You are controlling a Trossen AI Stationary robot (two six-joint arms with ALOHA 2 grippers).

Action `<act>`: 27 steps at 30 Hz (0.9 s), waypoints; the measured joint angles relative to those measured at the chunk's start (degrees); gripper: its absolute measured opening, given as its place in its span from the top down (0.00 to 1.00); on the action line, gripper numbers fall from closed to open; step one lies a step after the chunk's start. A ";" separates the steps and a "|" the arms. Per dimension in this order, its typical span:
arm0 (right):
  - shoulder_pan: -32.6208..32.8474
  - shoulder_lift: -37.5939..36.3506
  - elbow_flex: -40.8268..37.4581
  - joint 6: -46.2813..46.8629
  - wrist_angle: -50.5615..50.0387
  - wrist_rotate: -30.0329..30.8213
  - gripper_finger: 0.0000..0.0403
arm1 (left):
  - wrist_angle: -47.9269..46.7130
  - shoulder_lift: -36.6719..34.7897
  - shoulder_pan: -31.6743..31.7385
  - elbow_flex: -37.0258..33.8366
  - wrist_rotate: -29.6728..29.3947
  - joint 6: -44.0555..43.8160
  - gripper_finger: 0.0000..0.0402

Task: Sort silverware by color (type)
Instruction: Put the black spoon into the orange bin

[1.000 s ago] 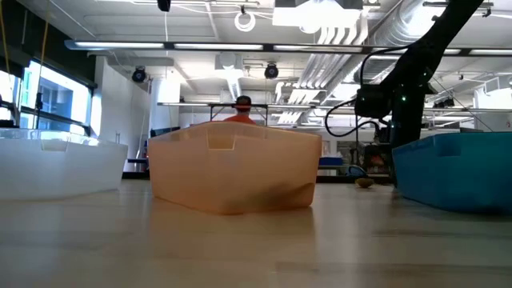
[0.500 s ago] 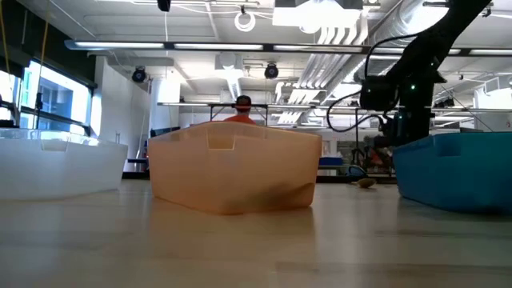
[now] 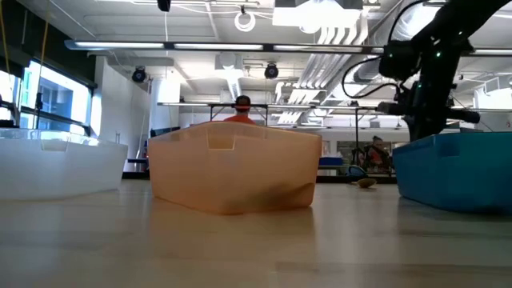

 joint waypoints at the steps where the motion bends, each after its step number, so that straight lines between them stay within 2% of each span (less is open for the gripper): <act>1: 0.24 -1.15 0.00 0.15 -0.55 0.02 1.00 | 0.01 0.00 0.00 0.00 0.00 0.01 1.00; 7: 4.00 -7.89 0.02 1.77 -1.06 0.44 1.00 | 0.00 0.00 0.02 0.00 0.00 -0.02 1.00; 14: 16.04 -15.54 0.04 3.17 6.69 3.04 1.00 | 0.02 0.00 0.00 0.00 0.02 -3.28 1.00; 20: 30.17 -16.49 0.09 -0.31 27.35 6.23 1.00 | 0.02 0.02 -0.11 0.00 5.85 -7.34 1.00; 27: 43.63 -9.19 0.13 -19.61 58.99 6.23 1.00 | 0.14 0.02 -0.09 0.00 5.56 -7.13 1.00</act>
